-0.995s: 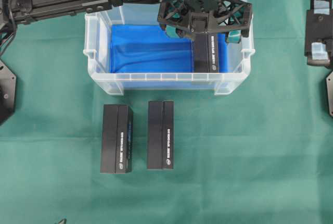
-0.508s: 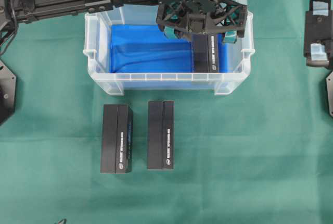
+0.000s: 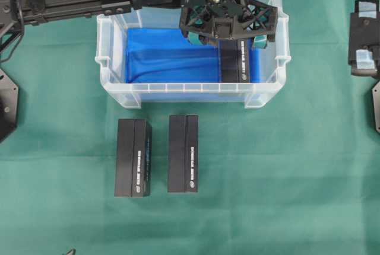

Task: Take the box out of the case with the left arm.
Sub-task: 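Lower the left gripper around the right box and close it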

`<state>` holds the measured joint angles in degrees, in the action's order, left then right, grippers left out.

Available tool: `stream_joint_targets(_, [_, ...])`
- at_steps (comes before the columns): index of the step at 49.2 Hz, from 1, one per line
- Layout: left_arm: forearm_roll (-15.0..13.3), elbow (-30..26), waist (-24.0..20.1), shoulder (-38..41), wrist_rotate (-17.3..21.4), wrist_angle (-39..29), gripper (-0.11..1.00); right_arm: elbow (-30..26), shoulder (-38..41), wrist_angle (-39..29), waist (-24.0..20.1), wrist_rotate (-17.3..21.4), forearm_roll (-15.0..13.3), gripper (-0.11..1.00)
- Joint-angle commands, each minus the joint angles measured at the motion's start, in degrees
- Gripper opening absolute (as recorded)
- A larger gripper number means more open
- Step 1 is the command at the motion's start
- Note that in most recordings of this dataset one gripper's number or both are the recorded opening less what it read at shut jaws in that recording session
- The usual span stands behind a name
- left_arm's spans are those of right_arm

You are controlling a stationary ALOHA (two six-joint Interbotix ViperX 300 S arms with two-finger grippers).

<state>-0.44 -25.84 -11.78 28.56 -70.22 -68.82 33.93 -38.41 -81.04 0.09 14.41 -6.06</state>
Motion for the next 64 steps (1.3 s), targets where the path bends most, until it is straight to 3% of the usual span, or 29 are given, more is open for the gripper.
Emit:
stream_joint_targets(1, [0.2, -0.3, -0.1, -0.8, 0.1, 0.4, 0.95, -0.6, -0.3, 0.3, 0.0, 0.1, 0.0, 0.00])
stream_joint_targets(40, [-0.2, 3.2, -0.1, 0.8, -0.1, 4.1, 0.94, 0.4, -0.7, 0.4, 0.0, -0.1, 0.0, 0.00])
stream_joint_targets(44, [-0.1, 2.8, -0.1, 0.9, -0.6, 4.1, 0.88, 0.4, -0.7, 0.3, 0.0, -0.2, 0.1, 0.00])
stream_joint_targets(50, [-0.2, 2.4, 0.1, 0.9, -2.7, 4.1, 0.63, 0.4, -0.8, 0.3, 0.0, -0.1, 0.0, 0.00])
stream_joint_targets(64, [-0.1, 2.3, 0.5, 0.8, -3.3, 4.2, 0.63, 0.4, -0.9, 0.3, 0.0, -0.1, 0.1, 0.00])
